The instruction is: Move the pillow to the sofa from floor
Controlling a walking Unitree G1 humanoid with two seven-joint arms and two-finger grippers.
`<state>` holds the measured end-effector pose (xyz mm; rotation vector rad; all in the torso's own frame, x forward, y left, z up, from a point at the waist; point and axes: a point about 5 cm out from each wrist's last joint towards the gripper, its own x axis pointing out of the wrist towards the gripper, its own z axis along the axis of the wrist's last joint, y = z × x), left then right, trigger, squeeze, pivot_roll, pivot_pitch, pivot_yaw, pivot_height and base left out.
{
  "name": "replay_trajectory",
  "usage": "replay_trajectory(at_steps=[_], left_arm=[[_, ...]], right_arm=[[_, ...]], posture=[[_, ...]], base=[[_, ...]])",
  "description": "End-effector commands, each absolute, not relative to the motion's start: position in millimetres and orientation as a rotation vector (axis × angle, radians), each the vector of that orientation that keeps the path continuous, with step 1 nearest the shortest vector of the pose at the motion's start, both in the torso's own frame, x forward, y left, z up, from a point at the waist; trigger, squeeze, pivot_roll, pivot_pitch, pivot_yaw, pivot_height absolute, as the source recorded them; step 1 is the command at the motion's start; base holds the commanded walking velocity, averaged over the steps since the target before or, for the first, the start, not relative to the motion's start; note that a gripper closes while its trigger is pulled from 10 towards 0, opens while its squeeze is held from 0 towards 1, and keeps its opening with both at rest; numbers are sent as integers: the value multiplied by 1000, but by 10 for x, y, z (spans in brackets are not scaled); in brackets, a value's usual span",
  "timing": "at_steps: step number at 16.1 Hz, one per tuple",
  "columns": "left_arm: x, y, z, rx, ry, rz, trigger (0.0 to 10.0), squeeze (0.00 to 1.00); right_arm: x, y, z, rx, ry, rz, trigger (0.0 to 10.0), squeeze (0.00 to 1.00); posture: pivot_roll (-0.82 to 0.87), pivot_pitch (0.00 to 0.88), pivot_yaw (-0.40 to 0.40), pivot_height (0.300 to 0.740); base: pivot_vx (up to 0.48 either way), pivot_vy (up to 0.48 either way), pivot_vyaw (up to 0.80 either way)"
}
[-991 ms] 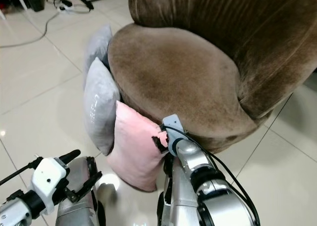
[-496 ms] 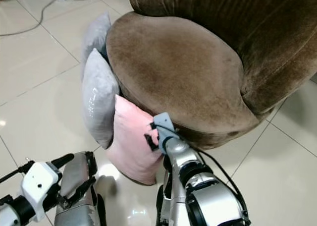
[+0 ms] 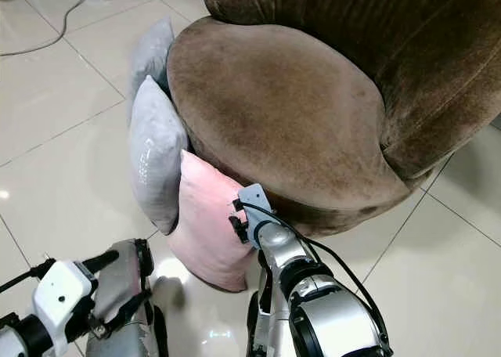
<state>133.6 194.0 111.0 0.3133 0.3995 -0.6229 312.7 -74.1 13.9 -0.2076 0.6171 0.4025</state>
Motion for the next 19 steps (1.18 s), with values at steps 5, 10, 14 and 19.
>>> replay_trajectory(at_steps=[5,10,14,19], left_arm=[[1287,1944,1133,316,410,-635,10000,545],[1268,1940,1132,311,413,-634,10000,545],[1267,1937,1130,312,414,-635,10000,545],[1291,1923,1108,310,410,-632,10000,545]], right_arm=[[3085,-707,100,-214,626,421,0,0],[3062,-693,81,-225,624,433,0,0],[3055,-694,74,-227,625,437,0,0],[3016,-700,36,-224,633,456,0,0]], posture=[[193,216,-75,500],[195,209,-78,500],[196,207,-77,500],[199,184,-78,500]], base=[[0,0,0],[0,0,0],[0,0,0],[0,0,0]])
